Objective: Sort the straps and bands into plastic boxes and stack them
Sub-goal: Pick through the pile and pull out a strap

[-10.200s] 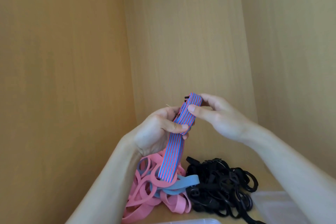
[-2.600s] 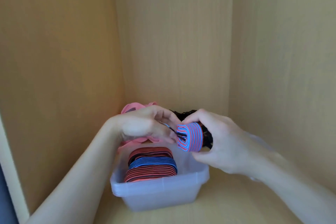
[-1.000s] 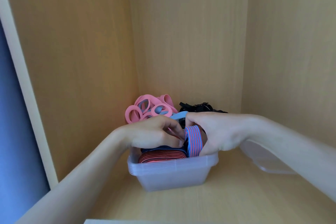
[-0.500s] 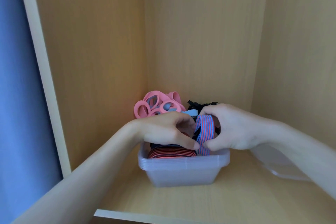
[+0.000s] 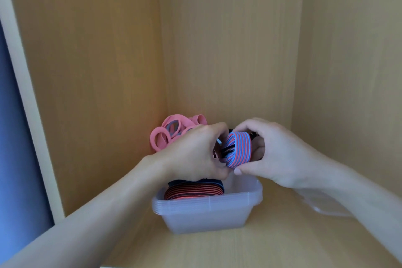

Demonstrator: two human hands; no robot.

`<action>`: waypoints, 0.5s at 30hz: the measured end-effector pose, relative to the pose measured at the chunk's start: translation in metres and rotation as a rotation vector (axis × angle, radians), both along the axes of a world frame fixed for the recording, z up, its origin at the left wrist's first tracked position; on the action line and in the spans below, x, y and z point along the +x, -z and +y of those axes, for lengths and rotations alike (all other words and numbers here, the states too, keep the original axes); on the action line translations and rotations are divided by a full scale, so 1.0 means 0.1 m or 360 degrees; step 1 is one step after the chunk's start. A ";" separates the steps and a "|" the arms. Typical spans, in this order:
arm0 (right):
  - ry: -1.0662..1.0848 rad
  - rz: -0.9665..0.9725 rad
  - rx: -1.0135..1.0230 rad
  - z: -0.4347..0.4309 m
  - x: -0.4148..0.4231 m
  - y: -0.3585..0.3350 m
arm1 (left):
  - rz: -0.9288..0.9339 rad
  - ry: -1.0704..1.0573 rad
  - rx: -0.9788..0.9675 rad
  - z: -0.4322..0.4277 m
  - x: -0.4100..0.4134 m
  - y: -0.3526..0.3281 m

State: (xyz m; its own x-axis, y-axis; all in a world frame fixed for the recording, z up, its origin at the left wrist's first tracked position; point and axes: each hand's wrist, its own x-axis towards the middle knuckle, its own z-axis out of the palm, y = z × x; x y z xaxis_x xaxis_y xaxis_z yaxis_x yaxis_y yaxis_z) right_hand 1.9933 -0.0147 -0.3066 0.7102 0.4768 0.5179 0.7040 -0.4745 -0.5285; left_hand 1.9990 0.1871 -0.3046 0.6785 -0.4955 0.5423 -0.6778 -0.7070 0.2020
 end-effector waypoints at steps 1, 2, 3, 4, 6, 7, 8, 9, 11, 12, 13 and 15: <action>-0.0033 -0.0001 0.0006 -0.01 0.02 0.03 | -0.0008 -0.0007 0.0022 0.00 0.00 0.00; -0.0058 0.0035 0.0006 -0.02 -0.01 0.03 | -0.0002 -0.0011 0.0057 0.01 0.01 0.00; -0.0092 0.0066 0.0019 -0.04 -0.01 0.06 | 0.0004 -0.0011 0.0094 0.01 0.01 0.00; -0.0124 0.0089 0.0018 -0.06 -0.03 0.09 | 0.0008 -0.0007 0.0117 0.01 0.01 0.00; -0.0188 0.0107 0.0034 -0.10 -0.05 0.10 | 0.0006 0.0004 0.0141 0.00 0.01 0.00; -0.0212 0.0105 0.0052 -0.12 -0.04 0.12 | -0.0005 0.0007 0.0170 0.00 0.01 0.00; -0.0213 0.0098 0.0062 -0.13 -0.04 0.12 | -0.0025 0.0007 0.0216 -0.01 0.01 -0.01; -0.0226 0.0082 0.0062 -0.13 -0.03 0.12 | -0.0046 -0.0005 0.0272 -0.02 0.01 -0.03; -0.0224 0.0031 0.0032 -0.12 -0.01 0.13 | -0.0080 -0.0002 0.0350 -0.04 0.02 -0.05; -0.0212 0.0003 0.0011 -0.11 -0.01 0.13 | -0.0092 0.0022 0.0367 -0.05 0.02 -0.05; -0.0202 -0.0032 -0.0014 -0.10 0.01 0.13 | -0.0098 0.0039 0.0383 -0.07 0.01 -0.06; -0.0128 -0.0135 -0.0124 -0.09 0.07 0.13 | -0.0117 0.0061 0.0427 -0.08 0.00 -0.08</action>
